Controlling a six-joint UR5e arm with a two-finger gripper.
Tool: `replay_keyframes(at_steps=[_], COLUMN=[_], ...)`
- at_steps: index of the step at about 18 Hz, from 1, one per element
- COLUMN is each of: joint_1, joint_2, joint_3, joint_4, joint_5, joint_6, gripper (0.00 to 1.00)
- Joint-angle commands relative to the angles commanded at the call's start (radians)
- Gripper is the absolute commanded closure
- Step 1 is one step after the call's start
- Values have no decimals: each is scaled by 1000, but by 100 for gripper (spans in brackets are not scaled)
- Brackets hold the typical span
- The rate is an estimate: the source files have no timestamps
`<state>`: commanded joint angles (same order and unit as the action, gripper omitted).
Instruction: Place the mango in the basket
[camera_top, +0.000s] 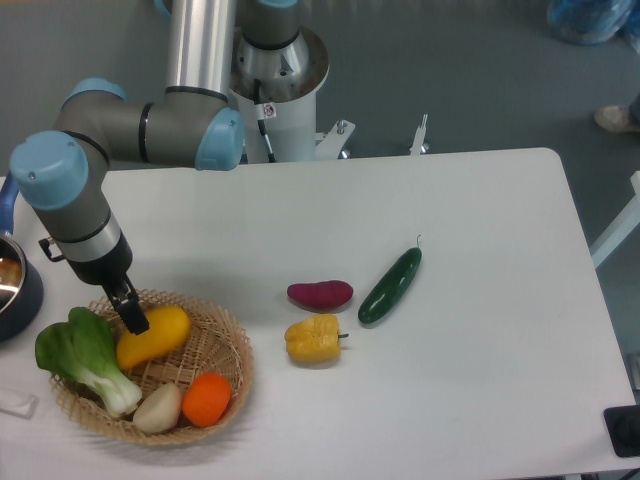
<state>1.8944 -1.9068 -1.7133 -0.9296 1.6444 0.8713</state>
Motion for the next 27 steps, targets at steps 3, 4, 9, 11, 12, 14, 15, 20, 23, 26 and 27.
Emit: replay_keyframes(at_steps=[3, 4, 9, 11, 12, 14, 15, 20, 23, 26, 27], joint_1=[55, 84, 253, 333, 366, 432, 461, 691, 800, 870, 890], joint_2=[57, 78, 118, 127, 135, 138, 140, 143, 137, 95, 89], joint_3=[-26, -31, -32, -34, -32, -37, -37, -46, -46, -46, -45], joint_4=[0, 0, -2, -2, -2, -2, -2, 0, 0, 0, 0], joint_5=[6, 8, 81, 77, 77, 74, 80, 11, -26, -44, -60], joint_6=[-21, -21, -12, -9, 1, 64, 104, 302, 452, 503, 520], gripper=[0, 0, 0, 0, 0, 0, 0, 0, 0, 0, 0])
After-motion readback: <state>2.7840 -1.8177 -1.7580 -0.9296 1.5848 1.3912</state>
